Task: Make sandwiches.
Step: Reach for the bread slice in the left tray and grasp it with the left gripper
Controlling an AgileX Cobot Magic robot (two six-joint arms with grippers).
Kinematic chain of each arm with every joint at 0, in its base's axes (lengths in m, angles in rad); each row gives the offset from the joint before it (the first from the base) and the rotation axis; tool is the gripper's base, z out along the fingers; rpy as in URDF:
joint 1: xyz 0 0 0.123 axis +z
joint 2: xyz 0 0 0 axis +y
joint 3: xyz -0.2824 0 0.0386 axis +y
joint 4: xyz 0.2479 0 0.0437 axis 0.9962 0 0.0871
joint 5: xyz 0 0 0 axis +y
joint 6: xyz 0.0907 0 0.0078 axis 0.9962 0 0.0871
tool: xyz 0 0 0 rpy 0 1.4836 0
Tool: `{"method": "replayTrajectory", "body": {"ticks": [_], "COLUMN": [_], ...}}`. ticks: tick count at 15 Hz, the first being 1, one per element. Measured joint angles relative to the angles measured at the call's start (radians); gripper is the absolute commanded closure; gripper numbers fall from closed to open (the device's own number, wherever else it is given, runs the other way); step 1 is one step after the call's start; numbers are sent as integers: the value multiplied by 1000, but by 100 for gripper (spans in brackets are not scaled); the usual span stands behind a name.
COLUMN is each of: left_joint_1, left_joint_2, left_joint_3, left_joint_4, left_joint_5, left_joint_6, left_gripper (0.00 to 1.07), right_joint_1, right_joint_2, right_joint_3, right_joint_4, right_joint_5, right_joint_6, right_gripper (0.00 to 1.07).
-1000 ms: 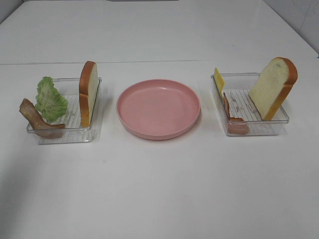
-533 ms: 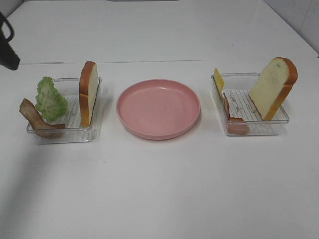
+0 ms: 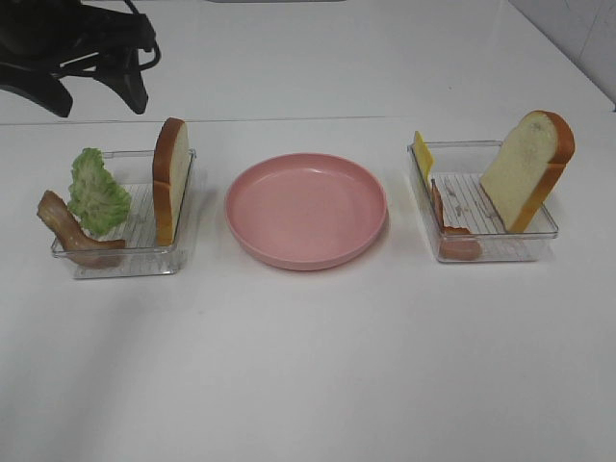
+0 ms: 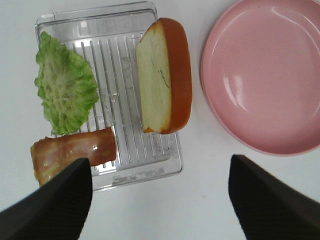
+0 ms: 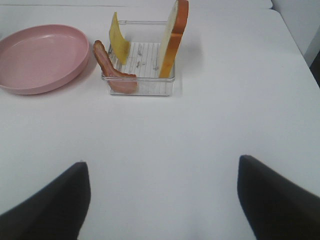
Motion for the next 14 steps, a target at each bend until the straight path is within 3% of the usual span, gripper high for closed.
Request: {"method": "replayTrajectory", "body": {"ticks": [5,14], "left_joint_1": [-67,-70], "left_joint_2": [144,305], "left_joint_3": [-99,-172], "left_joint_4": [153,184], "left_joint_5": [19,-45], "left_joint_6": [-98,-121], "left_gripper": [34,34], "right_joint_1": [0,0], "right_joint_2": [0,0], "right_joint_3": [0,0], "right_joint_4": [0,0], "right_joint_5": [0,0], "right_joint_6": [0,0], "right_gripper": [31,31]}}
